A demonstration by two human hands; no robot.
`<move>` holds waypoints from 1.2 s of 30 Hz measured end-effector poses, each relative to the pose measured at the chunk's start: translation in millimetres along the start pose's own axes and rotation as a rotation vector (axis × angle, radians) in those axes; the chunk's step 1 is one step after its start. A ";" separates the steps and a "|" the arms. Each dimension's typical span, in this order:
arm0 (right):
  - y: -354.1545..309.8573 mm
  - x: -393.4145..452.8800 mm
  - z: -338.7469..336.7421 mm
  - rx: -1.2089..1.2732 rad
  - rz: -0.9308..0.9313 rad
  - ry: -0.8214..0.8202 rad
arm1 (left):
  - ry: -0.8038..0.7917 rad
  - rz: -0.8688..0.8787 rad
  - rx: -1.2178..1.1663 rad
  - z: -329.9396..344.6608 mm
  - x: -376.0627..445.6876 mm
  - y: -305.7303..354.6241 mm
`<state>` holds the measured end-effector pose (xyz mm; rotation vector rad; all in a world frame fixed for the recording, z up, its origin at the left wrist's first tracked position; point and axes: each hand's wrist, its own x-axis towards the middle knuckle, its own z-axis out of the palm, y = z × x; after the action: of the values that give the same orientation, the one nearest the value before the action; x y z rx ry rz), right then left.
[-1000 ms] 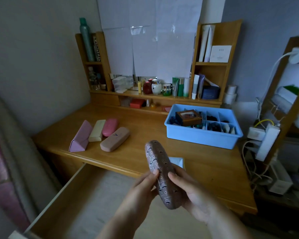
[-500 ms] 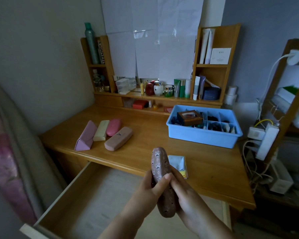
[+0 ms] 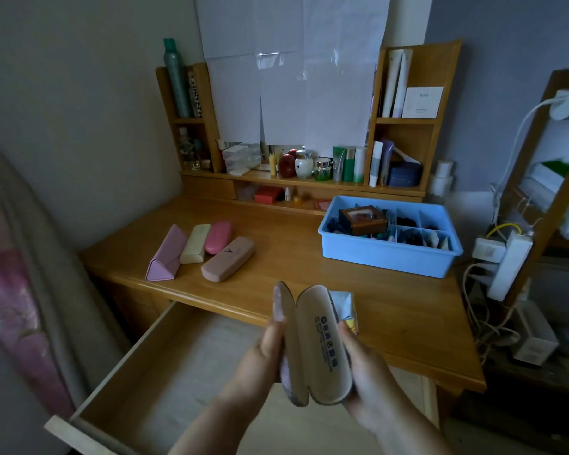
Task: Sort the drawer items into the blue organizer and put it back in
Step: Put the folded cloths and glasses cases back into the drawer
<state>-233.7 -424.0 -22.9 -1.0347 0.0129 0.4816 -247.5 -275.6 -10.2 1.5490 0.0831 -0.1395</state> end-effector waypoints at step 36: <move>-23.8 109.1 -110.6 -0.977 -0.322 0.550 | 0.363 0.208 0.697 -79.7 197.8 -31.7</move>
<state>-103.2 -484.2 -86.3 -2.0639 0.1054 -0.1495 -53.6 -203.8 -71.2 2.2533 0.1713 0.3129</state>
